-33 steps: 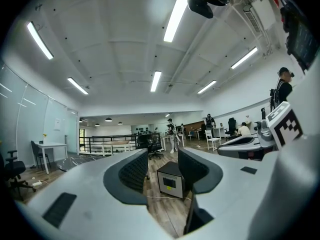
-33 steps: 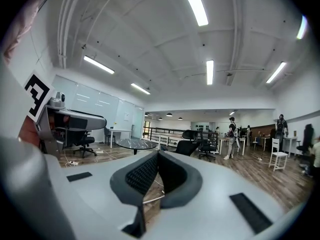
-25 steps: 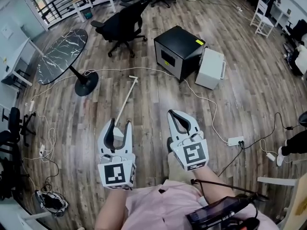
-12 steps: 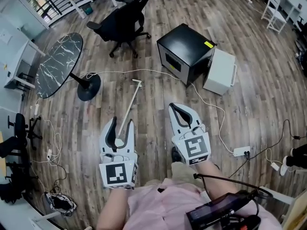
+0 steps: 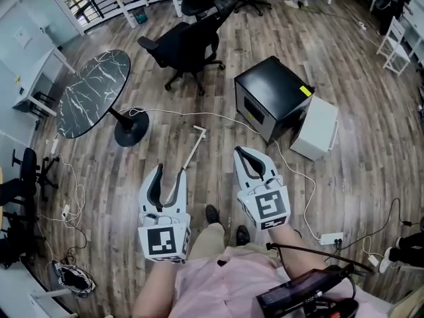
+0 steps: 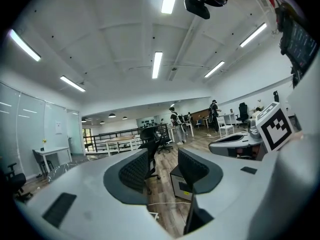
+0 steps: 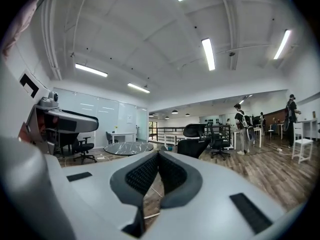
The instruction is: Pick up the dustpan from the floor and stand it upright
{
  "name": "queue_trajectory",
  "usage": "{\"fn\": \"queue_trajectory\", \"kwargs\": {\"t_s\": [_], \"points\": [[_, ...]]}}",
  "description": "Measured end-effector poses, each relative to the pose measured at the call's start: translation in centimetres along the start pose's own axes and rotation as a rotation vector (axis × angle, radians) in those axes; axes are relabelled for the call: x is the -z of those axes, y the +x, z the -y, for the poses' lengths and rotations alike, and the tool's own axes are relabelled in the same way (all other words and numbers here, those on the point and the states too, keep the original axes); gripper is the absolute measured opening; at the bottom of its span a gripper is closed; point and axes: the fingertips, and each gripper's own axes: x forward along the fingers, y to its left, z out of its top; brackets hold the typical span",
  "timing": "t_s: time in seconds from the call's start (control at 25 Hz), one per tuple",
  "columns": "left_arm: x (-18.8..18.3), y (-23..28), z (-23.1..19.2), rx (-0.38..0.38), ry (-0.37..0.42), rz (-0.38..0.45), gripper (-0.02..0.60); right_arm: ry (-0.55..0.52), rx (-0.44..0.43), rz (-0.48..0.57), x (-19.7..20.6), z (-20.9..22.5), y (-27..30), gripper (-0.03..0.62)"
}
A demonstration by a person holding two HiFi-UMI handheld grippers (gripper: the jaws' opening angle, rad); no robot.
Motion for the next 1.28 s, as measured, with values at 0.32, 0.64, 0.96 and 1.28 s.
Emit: {"fn": "queue_trajectory", "kwargs": {"t_s": [0.32, 0.64, 0.96, 1.28], "points": [[3.4, 7.2, -5.5, 0.006, -0.050, -0.005, 0.189, -0.027, -0.004, -0.042, 1.2, 0.6, 8.6, 0.001], [4.5, 17.5, -14.5, 0.054, -0.076, -0.005, 0.189, -0.055, 0.029, -0.037, -1.5, 1.6, 21.7, 0.001], [3.6, 25.3, -20.2, 0.093, -0.056, 0.034, 0.189, -0.078, 0.080, -0.008, -4.0, 3.4, 29.4, 0.002], [5.9, 31.7, -19.7, 0.150, -0.045, -0.036, 0.192, -0.040, 0.110, -0.042, -1.6, 7.7, 32.7, 0.000]]}}
